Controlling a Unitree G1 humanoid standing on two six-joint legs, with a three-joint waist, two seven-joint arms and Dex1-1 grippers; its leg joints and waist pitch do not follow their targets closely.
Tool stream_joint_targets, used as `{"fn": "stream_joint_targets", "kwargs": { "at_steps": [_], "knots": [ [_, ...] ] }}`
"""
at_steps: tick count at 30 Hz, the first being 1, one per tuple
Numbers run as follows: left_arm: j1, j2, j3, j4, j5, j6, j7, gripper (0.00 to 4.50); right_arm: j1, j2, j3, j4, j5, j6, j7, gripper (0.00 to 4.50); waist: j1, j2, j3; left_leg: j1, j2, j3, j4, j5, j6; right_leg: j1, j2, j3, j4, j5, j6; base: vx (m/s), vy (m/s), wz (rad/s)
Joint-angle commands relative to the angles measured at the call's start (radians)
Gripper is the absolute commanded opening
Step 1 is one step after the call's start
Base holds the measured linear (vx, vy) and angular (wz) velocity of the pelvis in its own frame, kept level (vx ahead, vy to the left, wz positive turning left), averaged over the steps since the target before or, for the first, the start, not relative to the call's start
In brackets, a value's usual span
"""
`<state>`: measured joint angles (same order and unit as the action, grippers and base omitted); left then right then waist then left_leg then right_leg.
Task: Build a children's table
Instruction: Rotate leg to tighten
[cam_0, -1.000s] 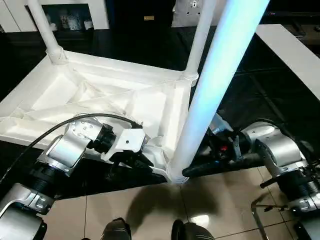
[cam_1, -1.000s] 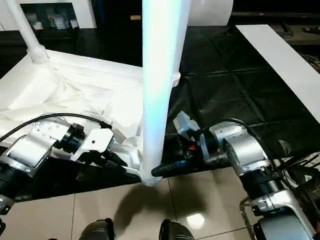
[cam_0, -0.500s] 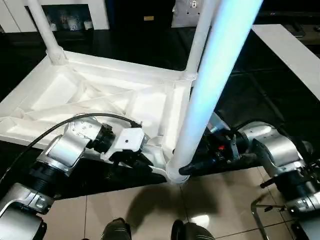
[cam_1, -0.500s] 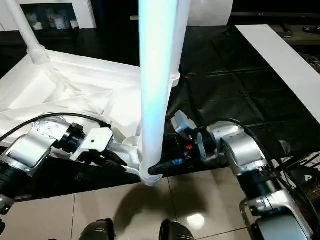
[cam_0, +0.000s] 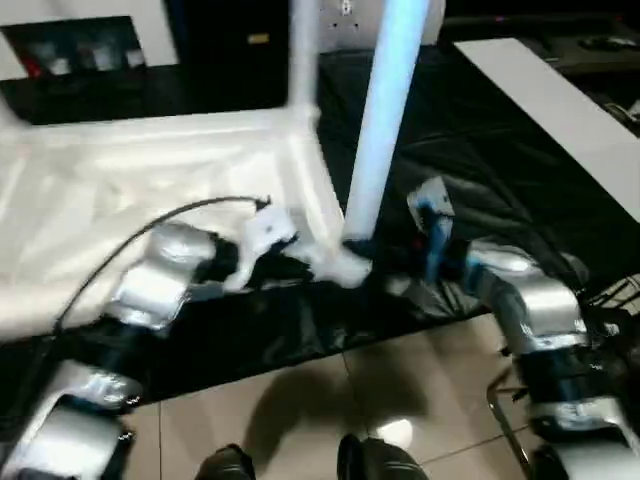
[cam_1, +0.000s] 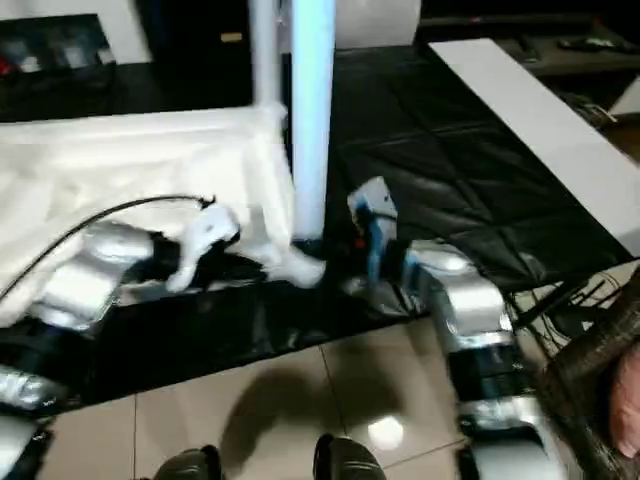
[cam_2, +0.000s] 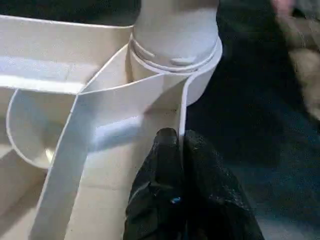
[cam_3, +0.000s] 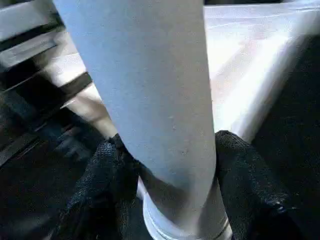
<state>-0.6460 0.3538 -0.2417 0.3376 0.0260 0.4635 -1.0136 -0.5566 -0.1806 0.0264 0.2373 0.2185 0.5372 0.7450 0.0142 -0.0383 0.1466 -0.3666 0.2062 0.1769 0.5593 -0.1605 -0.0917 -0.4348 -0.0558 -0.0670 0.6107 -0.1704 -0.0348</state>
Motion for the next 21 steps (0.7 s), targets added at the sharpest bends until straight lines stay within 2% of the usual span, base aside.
{"fn": "stream_joint_targets", "kwargs": {
  "at_steps": [1,3,4,6,7,10,12,15,18,19,21],
  "knots": [
    [-0.038,-0.091,-0.011,0.011,-0.006,0.047,0.118,0.0,-0.018,0.091,0.078,0.044,-0.029,0.069,-0.115,2.08,0.01,0.003,-0.062,0.001,0.004,-0.006,-0.052,-0.165,0.025,0.061,-0.069,0.051,-0.101,-0.399,-0.127,0.0,0.0,0.0],
    [-0.051,-0.109,0.0,0.024,0.007,0.056,0.162,0.0,-0.028,0.115,0.065,0.056,-0.042,0.078,-0.171,2.08,0.01,0.002,-0.062,-0.001,0.005,-0.006,-0.053,-0.157,0.031,0.063,-0.069,0.053,-0.1,-0.375,-0.126,0.0,0.0,0.0],
    [-0.071,-0.145,0.021,0.041,0.018,0.076,0.231,0.0,-0.047,0.162,0.037,0.077,-0.046,0.08,-0.258,2.08,0.01,0.005,-0.066,0.0,0.008,-0.005,-0.053,-0.146,0.033,0.064,-0.068,0.053,-0.094,-0.324,-0.139,0.0,0.0,0.0],
    [-0.088,-0.166,0.025,0.051,0.034,0.085,0.285,0.0,-0.057,0.188,0.031,0.096,-0.063,0.045,-0.304,2.08,0.008,0.007,-0.069,0.001,0.009,-0.005,-0.052,-0.135,0.034,0.065,-0.066,0.054,-0.088,-0.257,-0.164,0.0,0.0,0.0],
    [-0.092,-0.172,0.022,0.051,0.041,0.087,0.298,0.0,-0.058,0.197,0.03,0.1,-0.072,0.033,-0.32,2.57,0.009,0.007,-0.068,0.001,0.009,-0.003,-0.052,-0.135,0.042,0.066,-0.067,0.055,-0.087,-0.209,-0.176,0.0,0.0,0.0],
    [-0.086,-0.171,0.022,0.042,0.04,0.086,0.291,0.0,-0.055,0.204,0.021,0.098,-0.071,0.026,-0.328,2.7,0.011,0.008,-0.068,-0.001,0.009,-0.004,-0.053,-0.136,0.05,0.071,-0.067,0.054,-0.085,-0.185,-0.183,0.0,0.0,0.0],
    [-0.071,-0.158,0.011,0.022,0.043,0.082,0.272,0.0,-0.045,0.196,0.017,0.094,-0.076,0.016,-0.324,3.02,0.01,0.01,-0.066,0.0,0.01,-0.005,-0.055,-0.149,0.051,0.07,-0.068,0.054,-0.086,-0.191,-0.184,0.0,0.0,0.0],
    [-0.039,-0.134,-0.005,-0.014,0.034,0.073,0.231,0.0,-0.01,0.163,0.013,0.068,-0.047,-0.026,-0.244,3.2,0.011,0.011,-0.067,0.0,0.011,-0.005,-0.055,-0.158,0.051,0.072,-0.07,0.055,-0.087,-0.196,-0.183,0.0,0.0,0.0],
    [-0.014,-0.109,-0.011,-0.03,0.025,0.033,0.188,0.0,0.029,0.117,0.007,0.027,-0.013,-0.024,-0.162,3.49,0.014,0.011,-0.073,-0.002,0.015,-0.005,-0.053,-0.107,0.078,0.08,-0.068,0.056,-0.075,-0.08,-0.207,0.0,0.0,0.0],
    [-0.006,-0.098,-0.01,-0.035,0.02,0.028,0.174,0.0,0.038,0.094,0.01,0.016,-0.008,-0.03,-0.131,3.66,0.013,0.012,-0.077,-0.001,0.015,-0.005,-0.05,-0.074,0.093,0.081,-0.067,0.055,-0.066,-0.001,-0.235,0.0,0.0,0.0],
    [0.004,-0.083,-0.013,-0.04,0.013,0.006,0.146,0.0,0.048,0.065,0.018,0.001,0.001,-0.041,-0.083,3.76,0.014,0.011,-0.079,-0.001,0.014,-0.004,-0.049,-0.062,0.104,0.084,-0.067,0.055,-0.062,0.035,-0.25,0.0,0.0,0.0]
  ]
}}
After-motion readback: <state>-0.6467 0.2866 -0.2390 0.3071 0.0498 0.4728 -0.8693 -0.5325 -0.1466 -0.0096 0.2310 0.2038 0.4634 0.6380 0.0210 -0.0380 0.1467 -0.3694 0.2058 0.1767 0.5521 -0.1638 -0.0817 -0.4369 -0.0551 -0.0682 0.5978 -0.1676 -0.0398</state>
